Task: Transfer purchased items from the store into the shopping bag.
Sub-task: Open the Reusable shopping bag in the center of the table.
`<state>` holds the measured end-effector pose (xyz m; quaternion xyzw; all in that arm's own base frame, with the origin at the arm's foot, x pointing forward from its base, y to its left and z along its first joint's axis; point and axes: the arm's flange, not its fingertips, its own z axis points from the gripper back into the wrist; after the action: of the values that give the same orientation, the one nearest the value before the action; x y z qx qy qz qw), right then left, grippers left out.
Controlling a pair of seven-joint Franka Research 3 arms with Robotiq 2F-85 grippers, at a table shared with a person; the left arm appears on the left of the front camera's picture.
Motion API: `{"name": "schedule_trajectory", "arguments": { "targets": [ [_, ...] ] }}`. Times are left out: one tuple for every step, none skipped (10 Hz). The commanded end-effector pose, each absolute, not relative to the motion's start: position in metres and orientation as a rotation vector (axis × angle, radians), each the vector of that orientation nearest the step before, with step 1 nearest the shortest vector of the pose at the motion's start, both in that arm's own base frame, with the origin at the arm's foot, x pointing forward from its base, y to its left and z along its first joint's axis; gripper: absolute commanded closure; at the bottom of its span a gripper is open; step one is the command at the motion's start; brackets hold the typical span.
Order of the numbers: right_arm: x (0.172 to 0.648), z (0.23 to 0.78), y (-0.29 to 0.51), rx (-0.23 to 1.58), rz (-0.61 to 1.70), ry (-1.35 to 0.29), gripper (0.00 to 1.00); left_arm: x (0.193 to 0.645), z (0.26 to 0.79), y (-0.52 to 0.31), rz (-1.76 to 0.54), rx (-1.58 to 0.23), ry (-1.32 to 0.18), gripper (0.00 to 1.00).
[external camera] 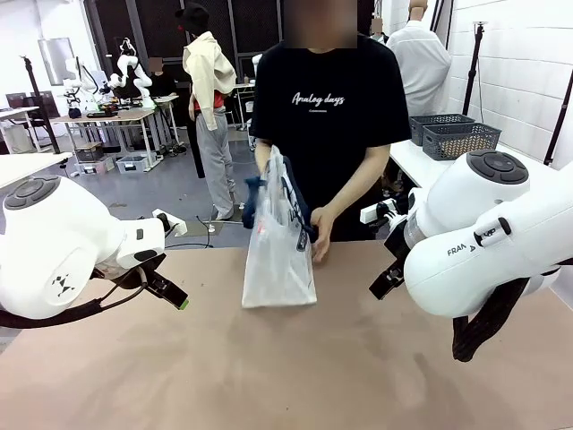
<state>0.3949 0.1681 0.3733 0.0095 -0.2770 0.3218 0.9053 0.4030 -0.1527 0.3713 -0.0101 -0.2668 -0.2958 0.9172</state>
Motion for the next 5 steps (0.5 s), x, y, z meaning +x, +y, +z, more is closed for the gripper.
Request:
{"name": "schedule_trajectory", "arguments": {
  "targets": [
    [0.3949,0.3733,0.1680,0.021,0.664,-0.572,0.00,0.4034,0.3714,-0.1513,-0.605,-0.022,-0.549,0.00],
    [0.3949,0.3733,0.1680,0.021,0.664,-0.572,0.00,0.4034,0.3714,-0.1513,-0.605,-0.022,-0.549,0.00],
    [0.3949,0.3733,0.1680,0.021,0.664,-0.572,0.00,0.4034,0.3714,-0.1513,-0.605,-0.022,-0.549,0.00],
    [0.3949,0.3733,0.1680,0.021,0.664,-0.572,0.00,0.4034,0.3714,-0.1513,-0.605,-0.022,-0.549,0.00],
    [0.3949,0.3733,0.1680,0.021,0.664,-0.572,0.00,0.4034,0.3714,-0.1513,-0.605,-0.022,-0.549,0.00]
  ]
}}
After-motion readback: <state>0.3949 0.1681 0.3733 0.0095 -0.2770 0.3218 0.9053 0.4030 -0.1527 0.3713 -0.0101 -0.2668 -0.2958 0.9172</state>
